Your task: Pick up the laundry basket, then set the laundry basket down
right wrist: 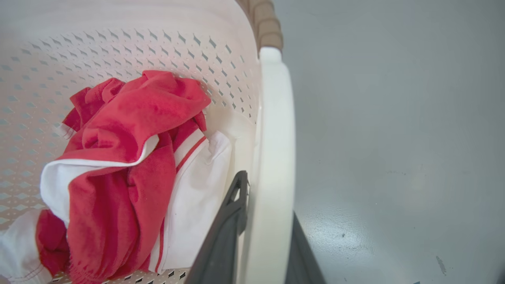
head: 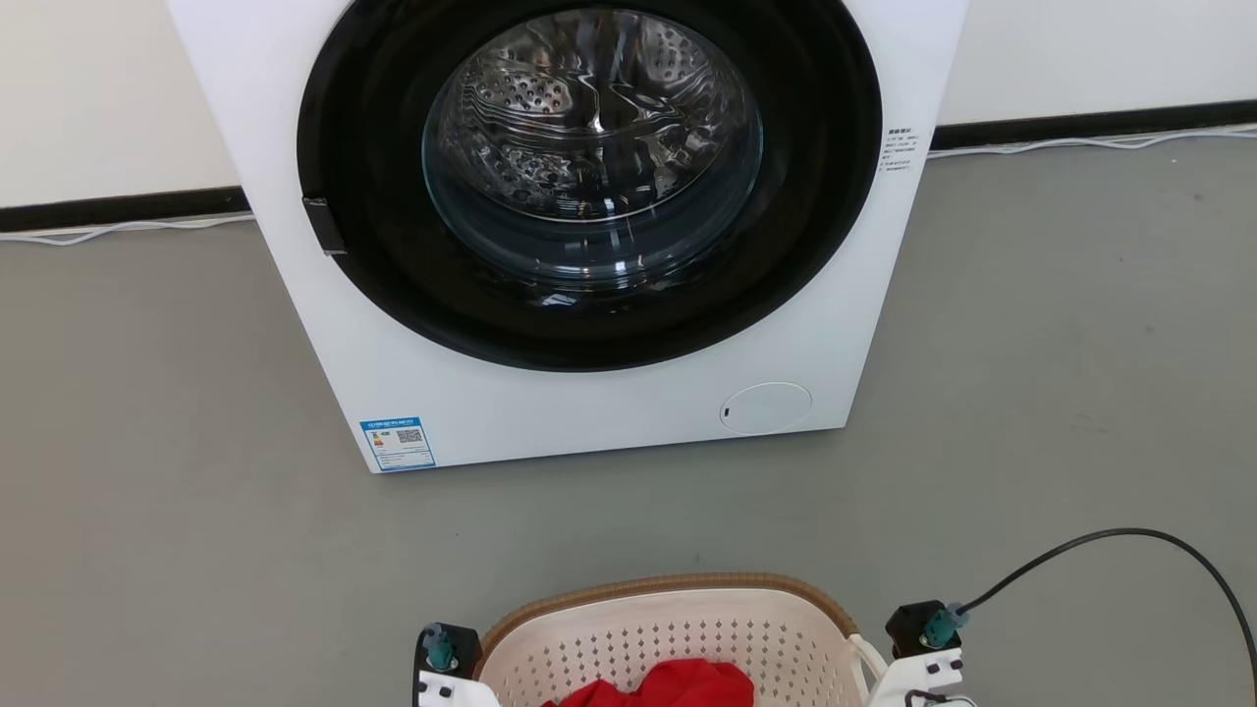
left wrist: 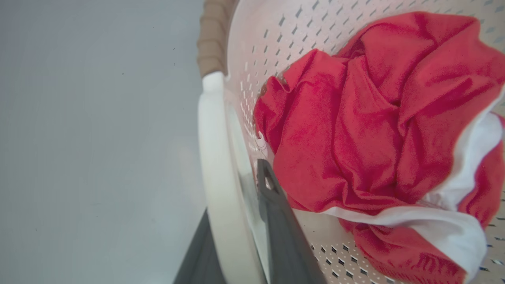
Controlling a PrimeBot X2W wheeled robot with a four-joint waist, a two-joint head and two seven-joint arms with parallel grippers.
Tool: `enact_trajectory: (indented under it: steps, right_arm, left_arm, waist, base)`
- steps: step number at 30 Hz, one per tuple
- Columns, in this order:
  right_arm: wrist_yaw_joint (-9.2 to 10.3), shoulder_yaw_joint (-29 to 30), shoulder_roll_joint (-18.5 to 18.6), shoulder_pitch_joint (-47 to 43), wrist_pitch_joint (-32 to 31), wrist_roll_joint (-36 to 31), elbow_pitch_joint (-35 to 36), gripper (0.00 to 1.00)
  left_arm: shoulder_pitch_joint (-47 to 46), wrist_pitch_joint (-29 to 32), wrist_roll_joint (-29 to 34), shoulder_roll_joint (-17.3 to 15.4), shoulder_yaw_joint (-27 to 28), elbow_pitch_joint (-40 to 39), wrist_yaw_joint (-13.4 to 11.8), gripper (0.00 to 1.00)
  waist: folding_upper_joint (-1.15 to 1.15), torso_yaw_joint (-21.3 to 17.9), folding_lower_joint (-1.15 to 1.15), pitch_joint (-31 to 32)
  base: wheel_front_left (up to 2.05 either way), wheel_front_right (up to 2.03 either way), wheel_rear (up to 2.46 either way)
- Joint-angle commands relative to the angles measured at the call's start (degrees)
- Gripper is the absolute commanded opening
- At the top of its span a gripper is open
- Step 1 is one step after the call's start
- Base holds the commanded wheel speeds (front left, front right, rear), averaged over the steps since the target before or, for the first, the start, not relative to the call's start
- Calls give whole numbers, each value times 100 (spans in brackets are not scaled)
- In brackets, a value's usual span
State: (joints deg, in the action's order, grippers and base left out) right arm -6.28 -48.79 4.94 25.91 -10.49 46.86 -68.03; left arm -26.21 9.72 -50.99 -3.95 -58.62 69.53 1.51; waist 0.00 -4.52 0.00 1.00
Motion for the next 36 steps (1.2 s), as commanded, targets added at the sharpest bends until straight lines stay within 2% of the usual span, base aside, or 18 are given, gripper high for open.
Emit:
enact_trajectory:
  steps: [1,25,36]
  right_arm:
    - [-121,-148,-206,233,176,39,218,0]
    - [-121,-459,-206,305,331,359,231,0]
    - [-121,-461,-206,735,836,429,233,0]
  left_arm:
    - [-202,-83,-18,107,-10,-141,128,0]
    - [-364,-190,-212,107,-228,-3,106,0]
    - [-965,-512,-87,91,-298,142,79,0]
  waist:
    - [0,0,0,-2]
    - [0,19,0,-165]
    - [0,48,0,-898]
  base:
    - [0,0,0]
    - [0,0,0]
    - [0,0,0]
